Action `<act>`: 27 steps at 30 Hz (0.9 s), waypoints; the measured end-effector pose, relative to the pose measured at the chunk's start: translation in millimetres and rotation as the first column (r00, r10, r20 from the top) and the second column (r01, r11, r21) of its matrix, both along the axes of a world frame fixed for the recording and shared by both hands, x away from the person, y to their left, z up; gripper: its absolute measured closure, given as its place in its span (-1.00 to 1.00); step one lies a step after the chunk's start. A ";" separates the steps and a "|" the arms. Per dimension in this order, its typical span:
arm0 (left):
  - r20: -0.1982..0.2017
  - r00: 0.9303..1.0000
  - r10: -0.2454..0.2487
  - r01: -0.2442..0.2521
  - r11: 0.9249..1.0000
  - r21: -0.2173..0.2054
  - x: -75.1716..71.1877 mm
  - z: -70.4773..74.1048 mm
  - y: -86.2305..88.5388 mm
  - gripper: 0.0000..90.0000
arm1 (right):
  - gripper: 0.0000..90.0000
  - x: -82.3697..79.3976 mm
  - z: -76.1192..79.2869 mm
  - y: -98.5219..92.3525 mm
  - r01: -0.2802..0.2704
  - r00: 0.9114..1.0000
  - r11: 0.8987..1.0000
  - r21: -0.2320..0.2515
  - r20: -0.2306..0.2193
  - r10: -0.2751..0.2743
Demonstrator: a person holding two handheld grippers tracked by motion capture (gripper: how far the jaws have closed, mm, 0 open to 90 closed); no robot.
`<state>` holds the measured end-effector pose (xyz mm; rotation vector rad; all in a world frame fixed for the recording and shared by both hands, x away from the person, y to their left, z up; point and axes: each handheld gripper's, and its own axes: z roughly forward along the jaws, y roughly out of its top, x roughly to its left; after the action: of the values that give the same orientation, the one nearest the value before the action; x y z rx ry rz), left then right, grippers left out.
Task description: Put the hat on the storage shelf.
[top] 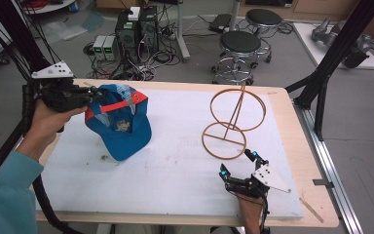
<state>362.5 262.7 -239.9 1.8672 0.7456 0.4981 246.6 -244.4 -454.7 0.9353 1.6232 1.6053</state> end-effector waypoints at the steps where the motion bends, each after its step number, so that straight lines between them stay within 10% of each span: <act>1: 0.011 1.000 0.004 -0.004 1.000 0.004 -1.3 3.4 -1.6 0.94 | -0.98 -0.1 0.1 0.0 0.000 1.000 1.000 0.001 -0.001 0.000; 8: 0.020 1.000 -0.009 0.008 0.999 0.039 -6.0 9.8 -11.7 0.94 | -0.97 -0.1 0.0 0.1 0.001 1.000 1.000 0.001 0.000 -0.001; 27: -0.055 0.994 -0.095 0.096 0.995 0.006 -14.1 -28.1 -46.4 0.94 | -0.97 0.0 0.0 0.0 -0.001 1.000 1.000 -0.003 0.003 0.001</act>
<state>348.4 216.3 -268.0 1.9210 0.6876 0.3906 246.6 -244.5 -454.6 0.9305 1.6233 1.6037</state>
